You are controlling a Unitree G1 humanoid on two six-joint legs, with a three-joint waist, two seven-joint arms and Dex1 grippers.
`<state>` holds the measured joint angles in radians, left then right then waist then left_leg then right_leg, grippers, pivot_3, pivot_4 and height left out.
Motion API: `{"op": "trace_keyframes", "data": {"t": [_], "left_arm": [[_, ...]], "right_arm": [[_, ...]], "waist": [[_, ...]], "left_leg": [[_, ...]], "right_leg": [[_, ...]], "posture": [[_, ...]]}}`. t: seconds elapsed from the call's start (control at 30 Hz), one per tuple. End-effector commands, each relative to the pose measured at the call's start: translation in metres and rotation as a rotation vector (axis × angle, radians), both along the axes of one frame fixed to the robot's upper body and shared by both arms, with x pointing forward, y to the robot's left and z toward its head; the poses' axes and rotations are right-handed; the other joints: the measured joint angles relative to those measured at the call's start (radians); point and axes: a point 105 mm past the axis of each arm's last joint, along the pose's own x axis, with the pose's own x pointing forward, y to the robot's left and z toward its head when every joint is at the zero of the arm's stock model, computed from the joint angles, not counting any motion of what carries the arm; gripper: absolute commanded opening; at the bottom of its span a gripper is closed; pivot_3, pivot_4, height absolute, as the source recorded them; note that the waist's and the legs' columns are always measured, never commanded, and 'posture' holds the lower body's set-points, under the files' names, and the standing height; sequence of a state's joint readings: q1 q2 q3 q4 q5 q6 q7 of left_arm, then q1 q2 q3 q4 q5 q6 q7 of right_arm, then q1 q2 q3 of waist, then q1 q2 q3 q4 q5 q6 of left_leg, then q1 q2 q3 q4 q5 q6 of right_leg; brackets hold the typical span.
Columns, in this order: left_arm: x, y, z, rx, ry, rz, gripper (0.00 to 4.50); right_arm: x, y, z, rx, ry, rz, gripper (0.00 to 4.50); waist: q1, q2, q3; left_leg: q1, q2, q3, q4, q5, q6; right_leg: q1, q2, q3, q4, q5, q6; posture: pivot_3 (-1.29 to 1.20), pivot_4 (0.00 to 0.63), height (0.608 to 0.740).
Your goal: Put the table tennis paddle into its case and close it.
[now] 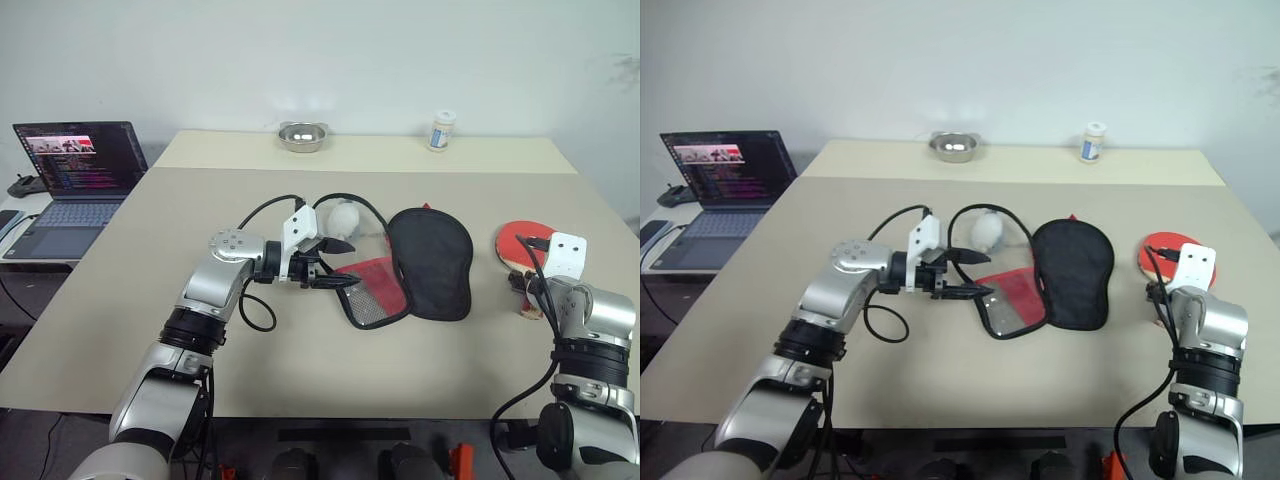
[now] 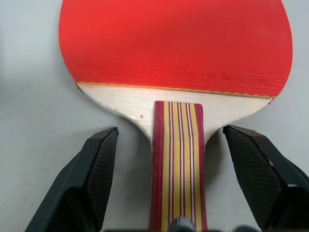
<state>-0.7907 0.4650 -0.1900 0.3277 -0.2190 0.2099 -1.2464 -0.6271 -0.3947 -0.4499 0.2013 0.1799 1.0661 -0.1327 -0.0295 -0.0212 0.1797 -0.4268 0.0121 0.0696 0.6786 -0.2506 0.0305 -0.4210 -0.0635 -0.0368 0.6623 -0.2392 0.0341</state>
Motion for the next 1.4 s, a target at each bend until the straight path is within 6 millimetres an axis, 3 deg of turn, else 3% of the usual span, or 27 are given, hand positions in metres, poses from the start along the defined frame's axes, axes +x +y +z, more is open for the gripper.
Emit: {"op": "trace_keyframes", "data": {"t": [0.03,0.2,0.27,0.5,0.6,0.67,0.8,0.93,1.4], "left_arm": [[0.001,0.001,0.012,-0.01,-0.05,0.001,3.36],[0.001,0.003,0.012,-0.009,-0.048,0.008,3.36],[0.001,0.005,0.012,-0.007,-0.047,0.013,3.36],[-0.001,0.014,0.012,0.007,-0.043,0.021,3.36],[-0.002,0.018,0.013,0.011,-0.04,0.028,3.36],[-0.002,0.02,0.013,0.013,-0.039,0.036,3.36],[-0.001,0.02,0.015,0.012,-0.039,0.04,3.36],[0.0,0.018,0.018,0.008,-0.043,0.041,3.36],[-0.001,0.017,0.027,-0.03,-0.039,0.039,3.36]], "right_arm": [[0.0,-0.008,0.009,-0.002,-0.038,-0.026,3.14],[0.001,-0.007,0.012,0.021,-0.079,-0.037,1.49],[0.004,-0.008,0.022,0.002,-0.125,-0.024,1.08],[0.005,0.002,0.064,-0.06,-0.26,0.053,1.08],[0.003,0.035,0.091,-0.064,-0.336,0.168,1.08],[-0.002,0.07,0.095,-0.011,-0.349,0.258,1.08],[-0.012,0.124,0.079,0.088,-0.307,0.361,1.08],[-0.013,0.148,0.062,0.127,-0.271,0.379,1.08],[-0.003,0.145,0.031,0.099,-0.197,0.376,1.08]], "waist": [[0.0,0.0,0.0],[0.001,0.0,0.0],[0.001,0.0,0.0],[-0.001,0.001,0.001],[-0.001,0.002,0.001],[-0.003,0.002,0.001],[-0.002,0.002,0.001],[0.007,0.002,0.001],[0.002,0.002,0.001]], "left_leg": [[0.0,0.0,0.0,0.0,0.0,0.0],[0.0,0.0,0.0,0.0,0.0,0.0],[0.0,0.0,0.0,0.0,0.0,0.0],[0.0,0.0,0.0,-0.001,0.0,0.0],[0.0,0.0,0.0,-0.001,0.0,0.0],[0.0,0.001,0.0,-0.001,0.0,0.0],[0.0,0.003,-0.001,-0.001,0.0,0.0],[-0.001,0.002,-0.001,0.0,0.0,0.0],[-0.003,0.0,-0.002,0.0,0.0,0.0]], "right_leg": [[0.0,0.0,0.0,0.0,0.0,0.0],[0.0,0.0,0.0,0.0,0.0,0.0],[0.0,0.0,0.0,0.0,0.0,0.0],[-0.001,0.0,0.0,0.0,0.0,0.0],[-0.001,0.0,0.001,0.0,0.0,0.0],[-0.002,0.0,0.0,0.0,0.0,0.0],[-0.002,0.002,0.0,0.001,0.0,0.0],[-0.001,0.002,-0.001,0.001,0.0,0.0],[-0.003,0.0,-0.002,0.0,0.0,0.0]], "posture": [[0.0,0.15,0.74],[0.0,0.15,0.74],[0.0,0.15,0.74],[0.0,0.15,0.74],[0.0,0.15,0.74],[0.0,0.15,0.74],[0.0,0.15,0.74],[0.0,0.15,0.74],[0.0,0.15,0.74]]}}
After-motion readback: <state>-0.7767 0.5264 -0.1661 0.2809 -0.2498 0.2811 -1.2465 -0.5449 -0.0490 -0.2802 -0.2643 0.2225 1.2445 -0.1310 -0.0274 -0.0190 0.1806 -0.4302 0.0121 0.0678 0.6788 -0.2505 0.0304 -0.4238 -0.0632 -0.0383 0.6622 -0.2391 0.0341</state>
